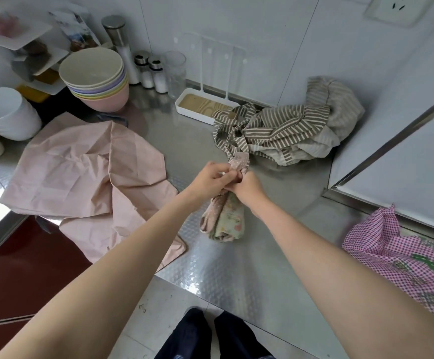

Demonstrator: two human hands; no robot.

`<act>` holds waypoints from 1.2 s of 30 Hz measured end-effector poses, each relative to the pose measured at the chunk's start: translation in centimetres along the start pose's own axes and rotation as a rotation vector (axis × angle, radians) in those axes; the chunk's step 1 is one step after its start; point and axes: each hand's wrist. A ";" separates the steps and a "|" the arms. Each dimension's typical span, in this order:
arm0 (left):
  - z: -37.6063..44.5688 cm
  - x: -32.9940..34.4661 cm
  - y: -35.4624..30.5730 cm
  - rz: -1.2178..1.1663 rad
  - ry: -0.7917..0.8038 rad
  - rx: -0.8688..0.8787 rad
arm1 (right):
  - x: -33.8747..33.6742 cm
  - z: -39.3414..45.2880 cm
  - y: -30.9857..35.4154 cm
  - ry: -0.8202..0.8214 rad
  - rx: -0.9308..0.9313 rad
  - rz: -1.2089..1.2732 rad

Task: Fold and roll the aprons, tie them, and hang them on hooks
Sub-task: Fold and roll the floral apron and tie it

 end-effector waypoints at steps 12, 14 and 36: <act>-0.7 2.6 1.9 0.512 -0.004 -0.412 | -0.3 0.0 1.2 0.045 0.096 0.377; -0.5 3.0 2.2 0.507 -0.069 -0.414 | -0.1 0.1 1.6 0.080 0.060 0.291; -0.1 -0.5 3.3 0.177 0.214 -0.561 | -3.7 -0.1 2.9 0.140 -0.095 0.154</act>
Point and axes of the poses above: each hand's wrist, its own z-axis towards the middle knuckle, its own x-axis out of the palm, y = z × x
